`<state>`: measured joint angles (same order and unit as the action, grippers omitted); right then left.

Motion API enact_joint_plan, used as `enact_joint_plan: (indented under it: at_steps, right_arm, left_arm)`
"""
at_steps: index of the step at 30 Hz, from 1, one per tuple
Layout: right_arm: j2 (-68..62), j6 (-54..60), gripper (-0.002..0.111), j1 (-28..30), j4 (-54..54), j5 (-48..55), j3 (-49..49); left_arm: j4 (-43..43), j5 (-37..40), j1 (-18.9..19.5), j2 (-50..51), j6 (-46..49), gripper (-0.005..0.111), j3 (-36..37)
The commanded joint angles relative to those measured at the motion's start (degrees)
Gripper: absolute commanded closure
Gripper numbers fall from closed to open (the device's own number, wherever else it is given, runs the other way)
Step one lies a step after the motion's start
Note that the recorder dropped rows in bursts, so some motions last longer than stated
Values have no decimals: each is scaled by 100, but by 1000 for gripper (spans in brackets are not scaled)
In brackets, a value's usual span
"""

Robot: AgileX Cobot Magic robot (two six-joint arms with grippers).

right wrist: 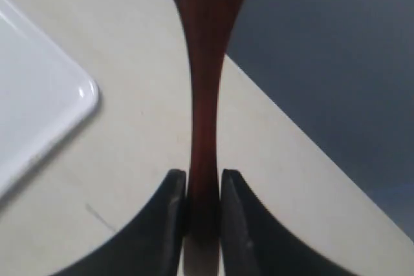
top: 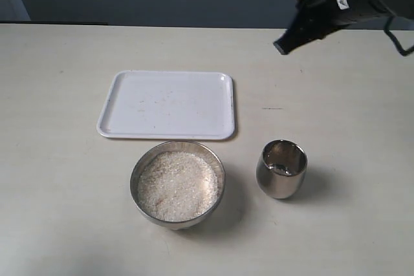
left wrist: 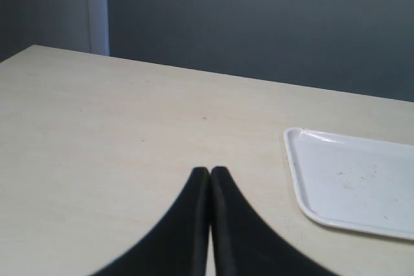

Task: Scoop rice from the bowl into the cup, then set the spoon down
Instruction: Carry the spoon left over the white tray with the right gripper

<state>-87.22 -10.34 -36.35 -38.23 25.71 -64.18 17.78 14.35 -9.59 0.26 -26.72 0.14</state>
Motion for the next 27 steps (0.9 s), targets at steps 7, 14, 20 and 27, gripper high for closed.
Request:
enact_joint_plan:
  at_steps: [7, 14, 20, 27]
  right_arm:
    - [-1608, 56, 109, 32, 1185, -862, -1094]
    - [-2631, 1877, 109, -156, 2954, -343, -1652]
    - [-3394, 3670, 109, -242, 4348, 1002, -2222]
    - [-3937, 4381, 109, -242, 5038, 1477, -2667]
  left_arm:
    - [-14, -63, -21, -26, -14, 106, -14]
    - [-14, -63, -21, -26, -14, 106, -14]
    - [-14, -63, -21, -26, -14, 106, -14]
    - [-14, -63, -21, -26, -14, 106, -14]
